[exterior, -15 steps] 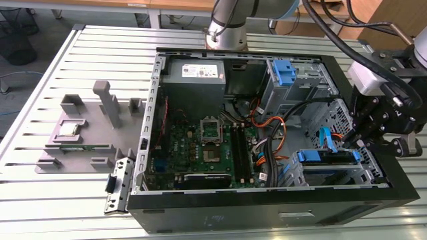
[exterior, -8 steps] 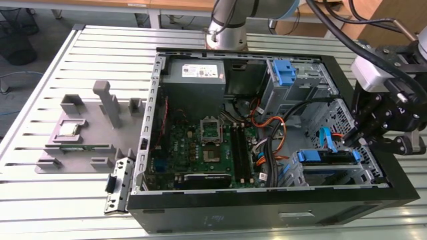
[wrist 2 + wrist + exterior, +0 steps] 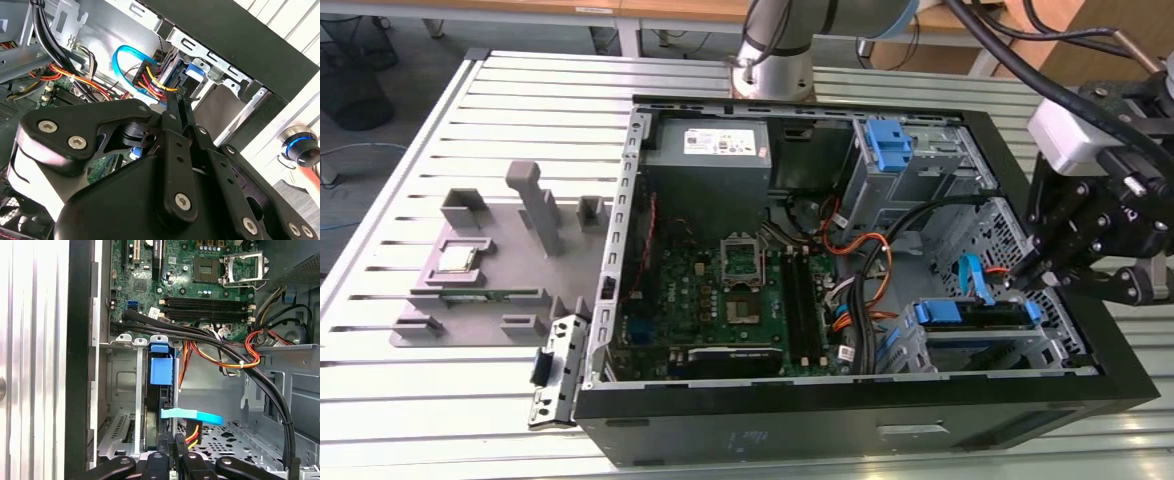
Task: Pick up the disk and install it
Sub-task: 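Insert the second disk wire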
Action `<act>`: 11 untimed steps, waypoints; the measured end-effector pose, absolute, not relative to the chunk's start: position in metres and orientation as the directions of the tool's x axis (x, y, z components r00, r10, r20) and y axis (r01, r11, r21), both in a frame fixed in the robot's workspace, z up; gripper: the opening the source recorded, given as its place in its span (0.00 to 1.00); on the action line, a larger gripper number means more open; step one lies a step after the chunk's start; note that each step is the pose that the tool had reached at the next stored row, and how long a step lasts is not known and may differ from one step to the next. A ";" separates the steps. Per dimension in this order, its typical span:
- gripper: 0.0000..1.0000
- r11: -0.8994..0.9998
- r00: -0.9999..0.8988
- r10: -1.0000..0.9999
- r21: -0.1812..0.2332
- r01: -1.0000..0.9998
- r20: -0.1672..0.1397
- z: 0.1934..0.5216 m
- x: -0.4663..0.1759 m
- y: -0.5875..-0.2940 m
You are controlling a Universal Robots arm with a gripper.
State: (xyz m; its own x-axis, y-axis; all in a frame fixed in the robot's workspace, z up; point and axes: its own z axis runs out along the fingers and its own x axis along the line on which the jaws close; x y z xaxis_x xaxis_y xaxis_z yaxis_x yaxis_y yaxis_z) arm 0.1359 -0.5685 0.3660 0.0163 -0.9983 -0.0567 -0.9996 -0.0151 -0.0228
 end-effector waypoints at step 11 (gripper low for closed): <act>0.17 -0.015 0.016 -0.998 -0.023 -1.000 -0.057 0.374 0.136 -0.569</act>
State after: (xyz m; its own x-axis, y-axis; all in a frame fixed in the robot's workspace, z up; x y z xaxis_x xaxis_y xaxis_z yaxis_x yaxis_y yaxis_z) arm 0.1359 -0.5685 0.3742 0.0161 -0.9983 -0.0567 -0.9996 -0.0148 -0.0228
